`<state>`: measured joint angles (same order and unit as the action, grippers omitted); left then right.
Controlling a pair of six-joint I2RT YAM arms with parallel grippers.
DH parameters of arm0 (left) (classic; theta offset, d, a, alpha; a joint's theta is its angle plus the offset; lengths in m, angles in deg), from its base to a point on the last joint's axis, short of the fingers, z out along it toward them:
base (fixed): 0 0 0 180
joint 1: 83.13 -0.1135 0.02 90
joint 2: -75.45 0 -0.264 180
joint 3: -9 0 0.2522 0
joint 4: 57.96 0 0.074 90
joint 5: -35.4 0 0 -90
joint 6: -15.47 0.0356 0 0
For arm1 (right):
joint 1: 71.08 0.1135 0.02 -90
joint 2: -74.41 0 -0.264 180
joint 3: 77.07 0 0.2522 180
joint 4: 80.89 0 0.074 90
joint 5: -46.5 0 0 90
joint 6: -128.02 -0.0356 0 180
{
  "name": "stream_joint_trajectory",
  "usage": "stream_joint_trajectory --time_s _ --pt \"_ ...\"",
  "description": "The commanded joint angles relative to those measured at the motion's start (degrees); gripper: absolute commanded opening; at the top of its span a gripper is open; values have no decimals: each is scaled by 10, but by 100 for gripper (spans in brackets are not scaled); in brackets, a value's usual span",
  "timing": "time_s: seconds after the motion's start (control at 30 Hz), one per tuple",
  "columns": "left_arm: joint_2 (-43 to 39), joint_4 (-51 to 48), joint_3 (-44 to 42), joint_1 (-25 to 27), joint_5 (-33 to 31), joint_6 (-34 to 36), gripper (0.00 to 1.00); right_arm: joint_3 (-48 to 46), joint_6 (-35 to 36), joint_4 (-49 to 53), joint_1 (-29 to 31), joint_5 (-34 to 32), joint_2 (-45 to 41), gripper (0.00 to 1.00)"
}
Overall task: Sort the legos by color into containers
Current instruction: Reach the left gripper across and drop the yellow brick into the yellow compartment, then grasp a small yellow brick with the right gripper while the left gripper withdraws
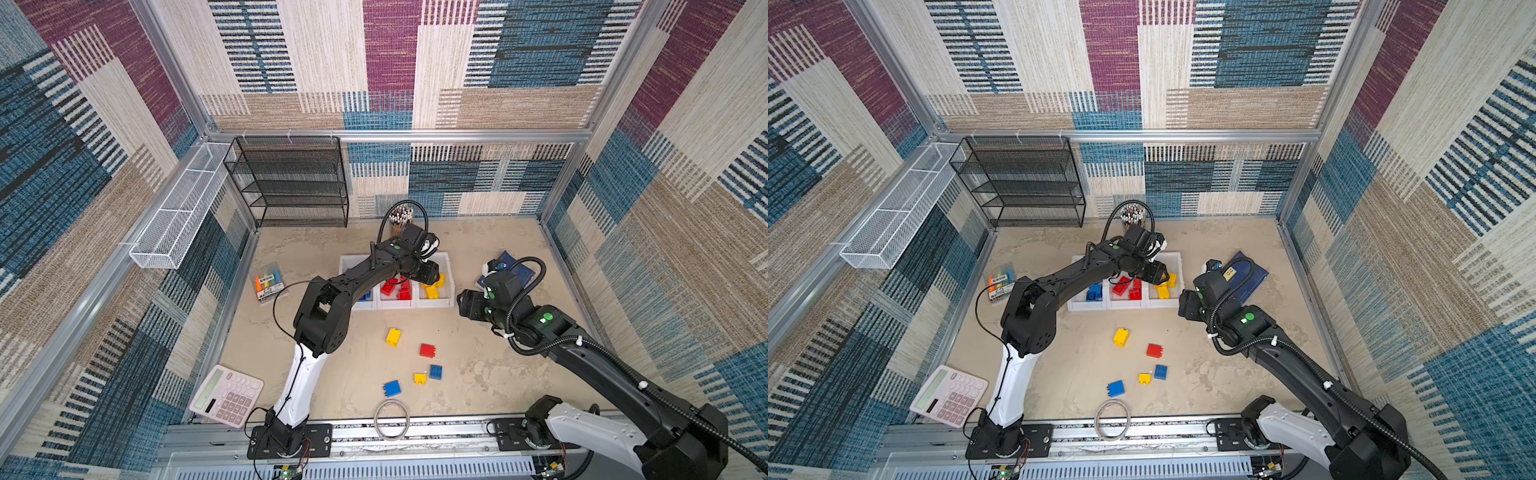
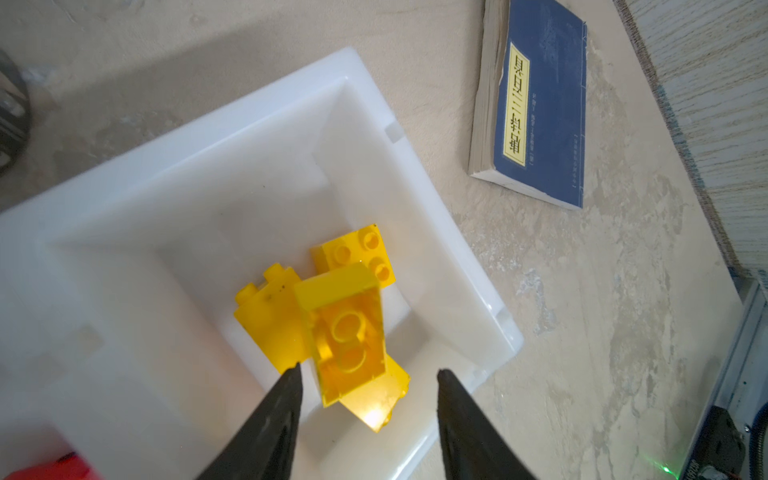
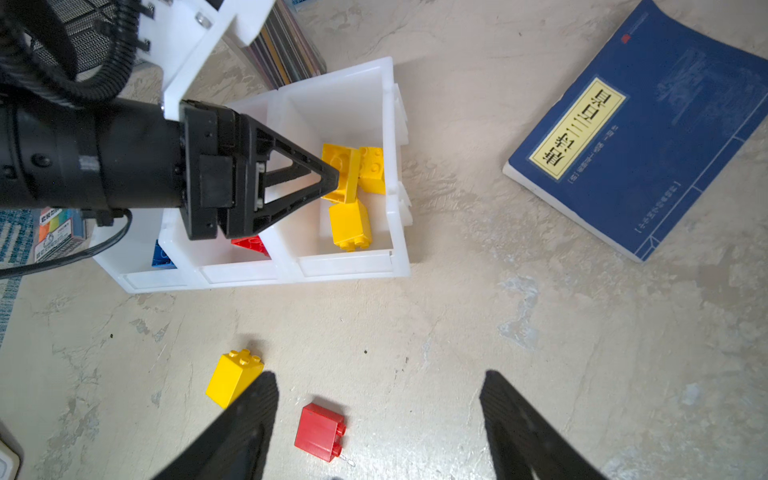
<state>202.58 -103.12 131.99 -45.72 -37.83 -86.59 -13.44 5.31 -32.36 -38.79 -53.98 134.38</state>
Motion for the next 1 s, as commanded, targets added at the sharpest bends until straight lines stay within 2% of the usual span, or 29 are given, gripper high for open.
stream_joint_trajectory --time_s 0.0,0.13,0.3,0.4,0.57,0.77,0.97 --pt "-32 -1 -17 -2 -7 -12 57 7 0 -4 1 0 5 80" --pt "-110 35 -119 -14 -14 -20 57 7 13 -9 1 3 15 80" --pt "-257 109 -309 -48 -26 -58 57 14 35 -30 1 31 49 80" --pt "-336 109 -390 -57 -48 -60 57 7 38 -61 2 57 71 80" --pt "-444 75 -495 -63 -101 -70 58 11 52 -113 19 96 132 78" --pt "-564 88 -613 -69 -138 -114 60 65 61 -94 63 84 214 79" --pt "-625 71 -665 -75 -163 -129 60 79 32 -91 112 74 268 79"
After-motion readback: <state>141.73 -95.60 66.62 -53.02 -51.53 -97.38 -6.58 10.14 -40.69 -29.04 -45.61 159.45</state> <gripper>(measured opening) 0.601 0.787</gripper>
